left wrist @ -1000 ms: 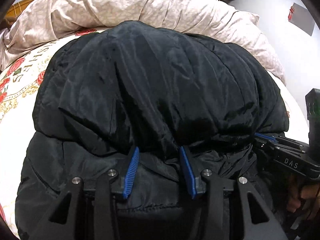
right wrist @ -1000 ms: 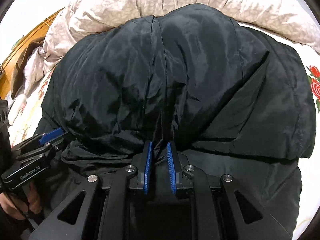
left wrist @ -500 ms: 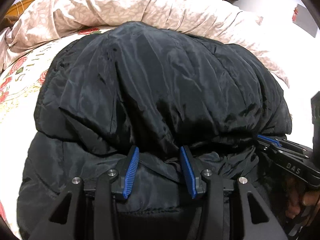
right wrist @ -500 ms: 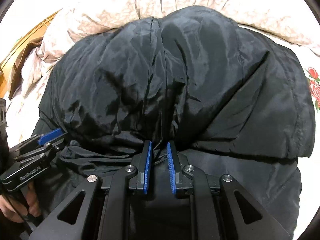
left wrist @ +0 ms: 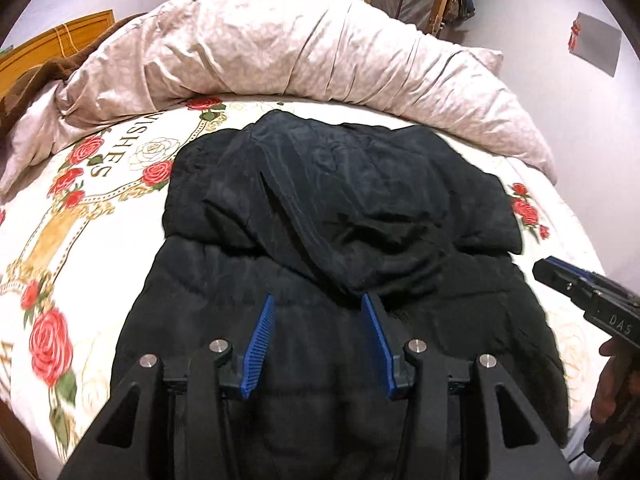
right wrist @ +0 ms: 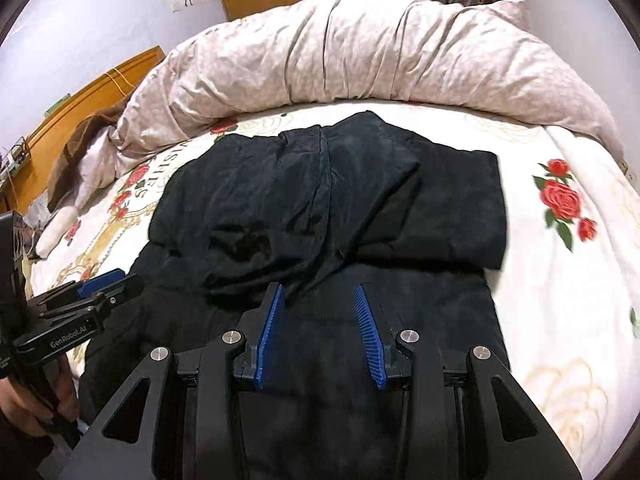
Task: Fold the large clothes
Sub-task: 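Open both grippers and lift them off the folded hood, then move both grippers to the side edge of the black jacket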
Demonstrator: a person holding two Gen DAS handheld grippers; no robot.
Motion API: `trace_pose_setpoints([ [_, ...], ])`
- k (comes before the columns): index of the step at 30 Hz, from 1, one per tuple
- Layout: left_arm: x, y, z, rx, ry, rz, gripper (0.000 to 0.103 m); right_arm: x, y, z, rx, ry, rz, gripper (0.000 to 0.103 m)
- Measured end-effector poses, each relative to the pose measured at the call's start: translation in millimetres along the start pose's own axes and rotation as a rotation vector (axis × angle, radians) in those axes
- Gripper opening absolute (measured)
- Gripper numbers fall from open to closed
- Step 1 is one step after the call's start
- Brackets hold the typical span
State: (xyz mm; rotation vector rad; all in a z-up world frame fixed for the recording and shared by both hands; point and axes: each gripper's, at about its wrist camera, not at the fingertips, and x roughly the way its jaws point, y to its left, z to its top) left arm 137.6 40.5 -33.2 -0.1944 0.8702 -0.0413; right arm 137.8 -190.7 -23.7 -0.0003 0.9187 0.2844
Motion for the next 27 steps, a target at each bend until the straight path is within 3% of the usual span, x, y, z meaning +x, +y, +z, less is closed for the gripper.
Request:
trace_pose_setpoints([
  [17,-99,-19,-61,0.003,-0.036,0.01,0.05,-98,13,-77,0.0,-0.039,-0.019,0.039],
  [20,-109,-21,-71,0.004,-0.042,0.005,0.053,-109,17,-86,-0.005,-0.046,-0.017,0.046],
  [27,-119,-19,-91,-0.001,-0.031,0.013,0.055,-120,26,-101,-0.013,-0.047,-0.02,0.046],
])
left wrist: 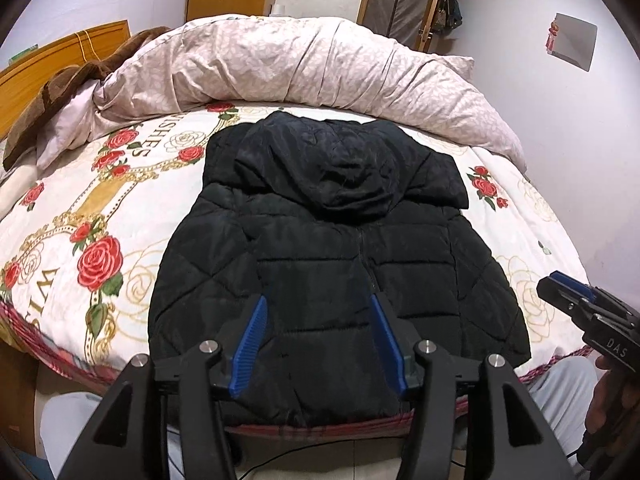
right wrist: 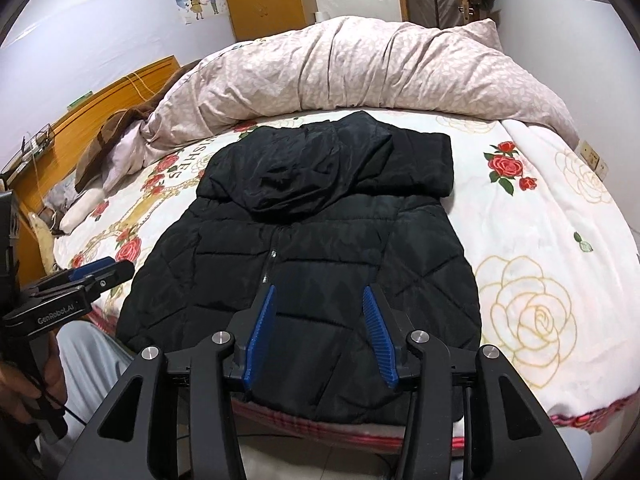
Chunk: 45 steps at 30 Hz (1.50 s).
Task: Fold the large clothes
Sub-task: 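Move both grippers to the side edge of the black jacket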
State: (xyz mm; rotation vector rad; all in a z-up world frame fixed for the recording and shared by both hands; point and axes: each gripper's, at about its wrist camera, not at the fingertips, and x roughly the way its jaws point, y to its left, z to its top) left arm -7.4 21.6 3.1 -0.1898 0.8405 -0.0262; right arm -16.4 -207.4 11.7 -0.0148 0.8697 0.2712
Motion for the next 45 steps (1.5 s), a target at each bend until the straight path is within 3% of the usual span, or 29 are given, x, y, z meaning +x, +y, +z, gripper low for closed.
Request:
trace_pose_setpoints([
  [17,19,17,-11,-0.036,0.042,0.001,0.057,13,-8,-8,0.012,0.033,-0.027,0.047],
  [20,25,24,-12,-0.04,0.039,0.01,0.059,18,-17,-10,0.026,0.038,-0.029,0.057],
  [38,75,120,-31,-0.15,0.108,0.22,0.068,70,-132,-44,0.268,0.169,-0.155,0.066],
  [45,96,144,-44,-0.214,0.165,0.247,0.074,90,-158,-60,0.369,0.241,-0.127,0.067],
])
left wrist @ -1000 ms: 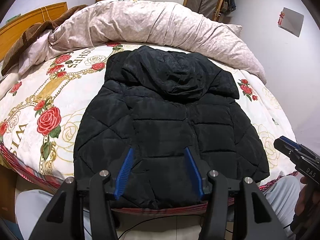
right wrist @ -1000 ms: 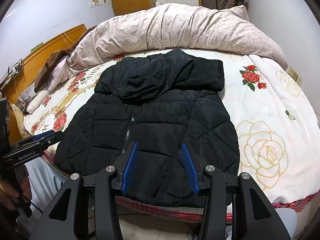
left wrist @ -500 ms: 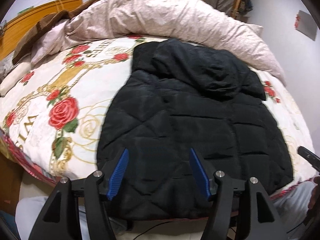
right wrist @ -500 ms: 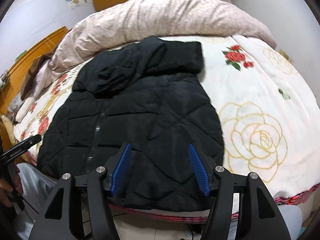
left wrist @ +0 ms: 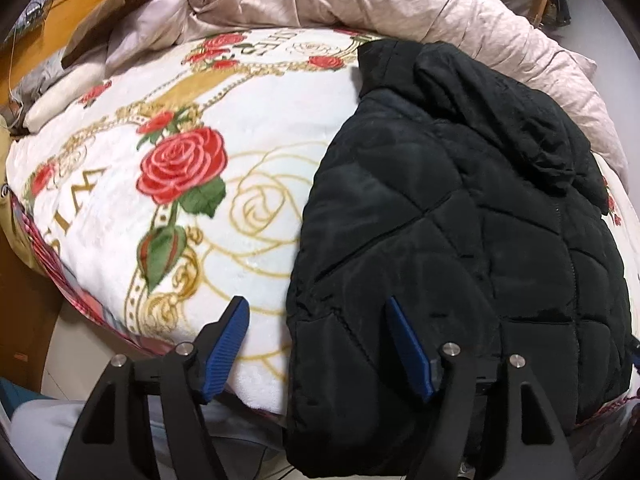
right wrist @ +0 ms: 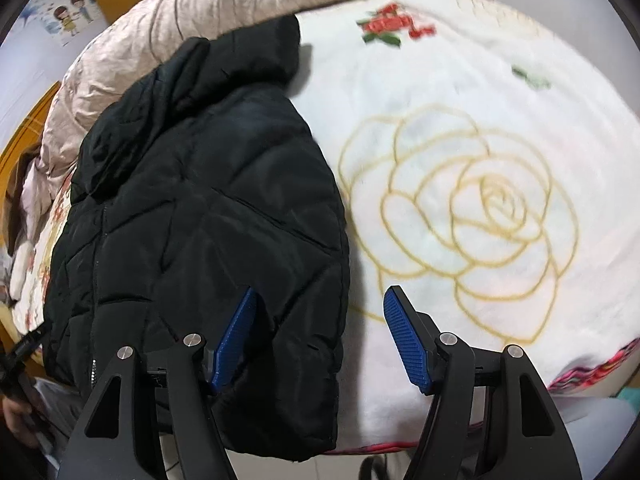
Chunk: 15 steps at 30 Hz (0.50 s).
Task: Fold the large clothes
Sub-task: 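Close both grippers on the jacket side edge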
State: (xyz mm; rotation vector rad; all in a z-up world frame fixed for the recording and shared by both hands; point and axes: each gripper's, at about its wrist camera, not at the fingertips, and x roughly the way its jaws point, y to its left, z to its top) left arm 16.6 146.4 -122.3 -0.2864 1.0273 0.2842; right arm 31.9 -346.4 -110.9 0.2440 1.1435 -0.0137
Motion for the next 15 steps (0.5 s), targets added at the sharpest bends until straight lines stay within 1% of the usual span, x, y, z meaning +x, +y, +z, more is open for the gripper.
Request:
trace_pose_setpoints([
  [4,10,4,-3,-0.035,0.023,-0.014,0.078,9,-2,-4,0.017,0.039,0.048,0.067],
  [8,15,2,-11,-0.043,0.04,-0.029,0.079,14,-3,-7,0.033,0.074,0.098,0.067],
  [11,18,-3,-14,-0.018,0.05,-0.03,0.079,16,-1,-8,0.03,0.093,0.1,0.067],
  [12,19,-4,-14,-0.016,0.052,-0.03,0.079,16,0,-7,0.025,0.097,0.094,0.066],
  [13,19,-4,-14,-0.013,0.054,-0.03,0.075,17,3,-6,0.019,0.098,0.095,0.053],
  [14,19,-6,-13,-0.004,0.057,-0.036,0.065,16,5,-6,0.012,0.099,0.098,0.047],
  [15,18,-10,-13,0.011,0.057,-0.047,0.057,13,10,-6,-0.007,0.092,0.082,0.04],
])
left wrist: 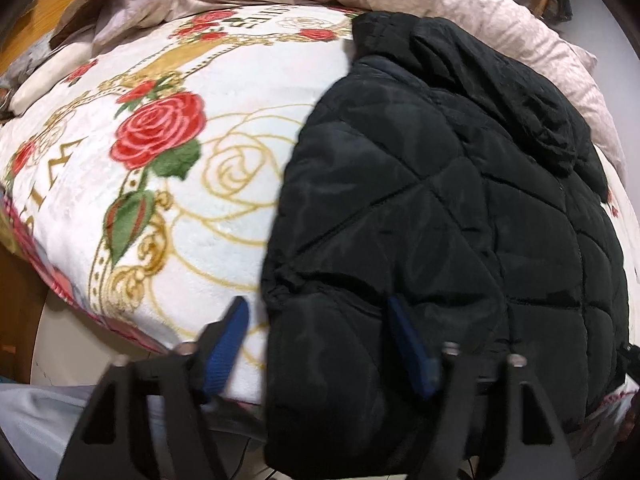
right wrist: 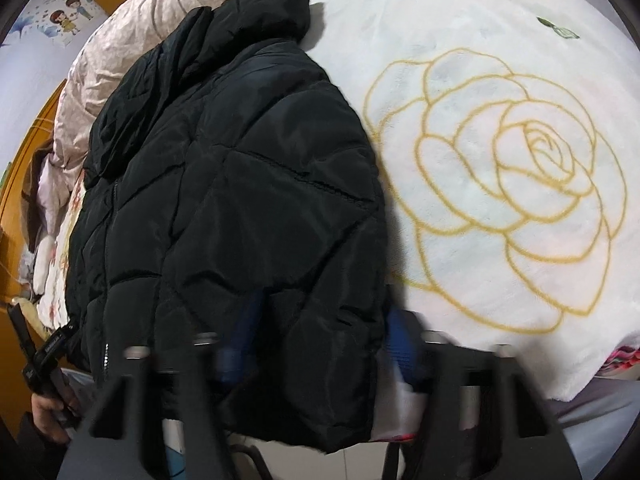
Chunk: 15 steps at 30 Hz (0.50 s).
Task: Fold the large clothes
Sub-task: 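Close both grippers on the jacket side edge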
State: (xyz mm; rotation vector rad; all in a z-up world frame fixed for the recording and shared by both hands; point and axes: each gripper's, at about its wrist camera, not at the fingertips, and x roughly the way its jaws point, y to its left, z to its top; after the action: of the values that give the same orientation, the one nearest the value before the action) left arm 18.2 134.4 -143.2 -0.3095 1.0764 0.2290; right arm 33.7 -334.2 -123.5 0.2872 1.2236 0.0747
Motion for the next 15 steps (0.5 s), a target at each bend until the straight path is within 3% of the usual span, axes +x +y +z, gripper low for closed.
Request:
trace_pose_setpoints([
  [2,-5,-13,0,0.064,-0.011,0.014,0.036,-4,9,0,-0.034,-0.013,-0.018,0.027],
  [5,-14,-24,0,0.123,-0.026,0.034,0.019,-16,20,1,-0.061,-0.038,-0.032,0.016],
  [9,-43,-22,7,0.088,-0.072,-0.018,0.016,-49,32,3,-0.089,-0.11,-0.004,0.013],
  [15,-103,-27,14,0.114,-0.178,-0.099,0.014,-95,59,0,-0.158,-0.206,0.028,0.012],
])
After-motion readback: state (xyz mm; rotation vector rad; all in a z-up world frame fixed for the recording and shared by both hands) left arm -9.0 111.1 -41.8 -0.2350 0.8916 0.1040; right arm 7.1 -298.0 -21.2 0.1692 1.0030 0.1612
